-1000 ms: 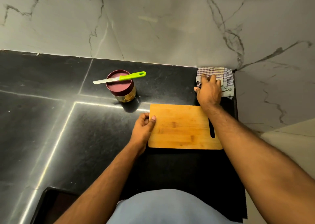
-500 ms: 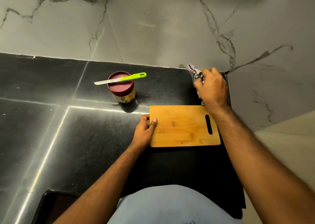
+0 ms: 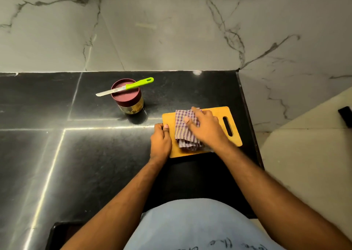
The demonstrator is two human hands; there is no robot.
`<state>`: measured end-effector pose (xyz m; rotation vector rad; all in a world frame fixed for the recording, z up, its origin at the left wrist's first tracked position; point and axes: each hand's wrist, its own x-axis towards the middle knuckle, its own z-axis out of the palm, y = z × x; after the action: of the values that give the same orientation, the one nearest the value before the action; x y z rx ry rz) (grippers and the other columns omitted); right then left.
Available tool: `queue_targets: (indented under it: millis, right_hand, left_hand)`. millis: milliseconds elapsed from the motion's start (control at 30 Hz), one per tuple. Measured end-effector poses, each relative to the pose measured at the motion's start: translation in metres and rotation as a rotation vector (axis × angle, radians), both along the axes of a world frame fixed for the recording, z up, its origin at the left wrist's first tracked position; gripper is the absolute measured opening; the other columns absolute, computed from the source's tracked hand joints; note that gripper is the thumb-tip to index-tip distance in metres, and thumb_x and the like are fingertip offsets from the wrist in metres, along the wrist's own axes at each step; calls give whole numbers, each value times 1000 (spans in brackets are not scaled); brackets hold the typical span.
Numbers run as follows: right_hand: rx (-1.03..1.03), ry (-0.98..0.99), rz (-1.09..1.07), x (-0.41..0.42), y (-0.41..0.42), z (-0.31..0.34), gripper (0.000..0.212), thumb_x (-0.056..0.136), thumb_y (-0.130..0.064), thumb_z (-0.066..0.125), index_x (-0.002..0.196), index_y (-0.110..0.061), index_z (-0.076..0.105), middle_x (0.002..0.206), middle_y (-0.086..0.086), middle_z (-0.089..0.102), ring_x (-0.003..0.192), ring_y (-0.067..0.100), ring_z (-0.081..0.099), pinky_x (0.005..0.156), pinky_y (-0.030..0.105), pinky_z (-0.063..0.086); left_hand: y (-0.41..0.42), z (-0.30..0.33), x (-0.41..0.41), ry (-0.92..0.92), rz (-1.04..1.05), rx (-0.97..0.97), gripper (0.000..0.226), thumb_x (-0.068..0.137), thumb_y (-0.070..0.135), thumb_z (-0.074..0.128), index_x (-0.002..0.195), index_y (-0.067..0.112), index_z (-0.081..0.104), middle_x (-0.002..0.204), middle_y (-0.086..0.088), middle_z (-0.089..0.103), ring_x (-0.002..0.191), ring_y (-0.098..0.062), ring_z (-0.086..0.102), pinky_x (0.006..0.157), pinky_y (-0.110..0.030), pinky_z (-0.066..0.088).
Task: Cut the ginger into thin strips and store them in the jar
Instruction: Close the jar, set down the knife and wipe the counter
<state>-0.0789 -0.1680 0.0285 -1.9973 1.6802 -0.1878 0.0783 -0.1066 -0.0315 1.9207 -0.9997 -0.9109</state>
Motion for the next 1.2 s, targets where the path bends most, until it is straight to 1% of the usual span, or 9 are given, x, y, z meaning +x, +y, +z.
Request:
queue_targets:
  millis: [100, 300, 400, 500, 600, 800, 1033, 1133, 1200]
  right_hand:
    - [-106, 211, 38, 15, 15, -12, 71, 84, -76, 32, 146, -42, 25, 142, 8, 28, 122, 29, 37, 91, 45, 40]
    - [-370, 139, 91, 53, 32, -9, 51, 89, -68, 34, 131, -43, 50, 137, 3, 36, 107, 24, 42, 79, 42, 45]
    - [-444, 112, 132, 63, 45, -20, 38, 95, -52, 39, 125, -39, 57, 145, 4, 36, 113, 27, 41, 81, 43, 42]
    - [-453, 123, 70, 47, 44, -34, 50, 95, -51, 37, 139, -29, 45, 151, 9, 28, 124, 30, 37, 87, 45, 42]
    - [-417, 217, -7, 37, 45, -36, 55, 93, -58, 33, 143, -35, 38, 152, 11, 23, 115, 28, 40, 84, 43, 42]
    - [-374, -303, 21, 53, 26, -32, 43, 87, -32, 64, 130, -27, 58, 135, 4, 38, 117, 19, 45, 95, 36, 47]
    - [-416, -72, 162, 53, 22, -32, 38, 96, -39, 40, 124, -28, 63, 137, 2, 41, 107, 20, 44, 76, 32, 52]
    - [-383, -8, 153, 43, 17, -31, 60, 94, -54, 17, 130, -28, 57, 139, -5, 38, 105, 16, 39, 75, 30, 49]
    - [-421, 44, 129, 28, 14, -33, 50, 97, -52, 24, 130, -30, 55, 138, -6, 39, 102, 17, 40, 73, 32, 50]
  left_hand:
    - [0, -1, 1, 7, 14, -18, 34, 108, 40, 33, 101, 12, 51, 91, -3, 64, 81, -15, 62, 72, -38, 53]
    - [3, -1, 6, 68, -2, -69, 32, 108, 37, 37, 96, 11, 52, 85, 3, 62, 74, -7, 58, 64, -23, 46]
    - [5, -3, 6, 66, 5, -80, 31, 107, 35, 39, 97, 10, 54, 85, 1, 64, 72, -7, 59, 63, -23, 47]
    - [6, -3, 3, -3, 4, -74, 30, 108, 33, 37, 97, 11, 54, 82, 1, 62, 70, -8, 59, 59, -20, 46]
    - [6, -2, 0, -34, 7, -59, 28, 108, 32, 38, 99, 12, 55, 82, 0, 64, 71, -11, 63, 57, -17, 49]
    - [4, 2, -4, -65, 13, -56, 29, 108, 33, 36, 102, 15, 58, 82, 5, 65, 70, -6, 64, 57, -13, 48]
    - [0, 3, -5, -78, 29, -10, 28, 108, 30, 37, 106, 10, 57, 83, 6, 61, 72, -6, 61, 57, -10, 46]
    - [0, 2, -7, -97, 51, -5, 30, 108, 31, 37, 104, 10, 58, 84, 3, 61, 74, -6, 59, 65, -22, 50]
    - [-1, 2, -7, -117, 62, 4, 32, 108, 34, 37, 104, 11, 58, 88, 1, 62, 76, -8, 58, 70, -29, 48]
